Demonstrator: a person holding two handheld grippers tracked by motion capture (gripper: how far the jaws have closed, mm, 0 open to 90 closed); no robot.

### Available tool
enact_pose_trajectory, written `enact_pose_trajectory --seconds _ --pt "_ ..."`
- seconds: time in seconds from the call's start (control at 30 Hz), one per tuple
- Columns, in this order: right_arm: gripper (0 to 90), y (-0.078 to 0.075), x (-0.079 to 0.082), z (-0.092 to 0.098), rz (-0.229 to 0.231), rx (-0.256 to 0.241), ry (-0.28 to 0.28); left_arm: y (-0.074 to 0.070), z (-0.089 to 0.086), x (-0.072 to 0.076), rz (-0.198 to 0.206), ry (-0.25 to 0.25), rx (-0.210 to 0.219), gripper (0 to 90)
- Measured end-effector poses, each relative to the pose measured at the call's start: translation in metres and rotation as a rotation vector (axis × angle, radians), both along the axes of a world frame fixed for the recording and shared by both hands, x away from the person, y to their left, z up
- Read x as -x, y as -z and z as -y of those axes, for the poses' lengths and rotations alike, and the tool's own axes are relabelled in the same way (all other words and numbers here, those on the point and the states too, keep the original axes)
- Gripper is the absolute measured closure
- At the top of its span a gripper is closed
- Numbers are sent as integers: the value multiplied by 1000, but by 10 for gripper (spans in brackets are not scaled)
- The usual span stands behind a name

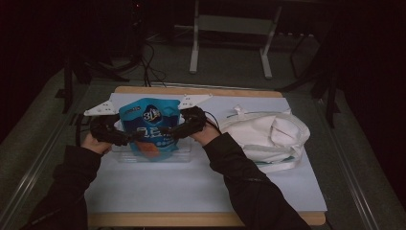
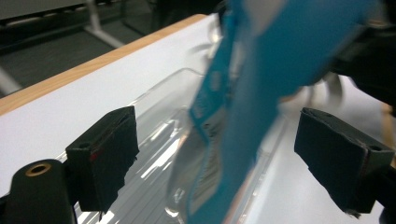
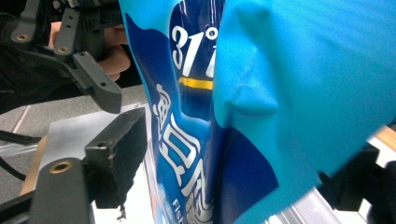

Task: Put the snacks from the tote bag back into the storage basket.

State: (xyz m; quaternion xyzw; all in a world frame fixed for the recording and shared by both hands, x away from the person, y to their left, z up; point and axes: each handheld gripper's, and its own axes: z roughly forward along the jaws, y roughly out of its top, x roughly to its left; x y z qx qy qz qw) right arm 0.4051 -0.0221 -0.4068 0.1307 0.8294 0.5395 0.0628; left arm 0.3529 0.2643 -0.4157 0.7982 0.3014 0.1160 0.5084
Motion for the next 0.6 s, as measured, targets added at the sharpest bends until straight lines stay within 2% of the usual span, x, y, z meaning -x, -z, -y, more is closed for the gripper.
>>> enact_pose_trajectory --seconds 0.07,0.33,0.4,0.47,0.6 --pt "140 0 -1 1 -2 1 6 1 0 1 -5 -7 -4 18" --pt "144 -6 -3 14 -16 -2 51 -1 2 16 45 -108 -36 9" --pt "145 -8 -3 19 -3 5 64 -1 0 18 41 -122 -32 10" --pt "145 -8 -3 25 -12 -7 69 1 -2 22 34 -133 -21 10" --pt "144 -9 -1 37 -5 18 94 3 -4 30 23 -169 -16 10"
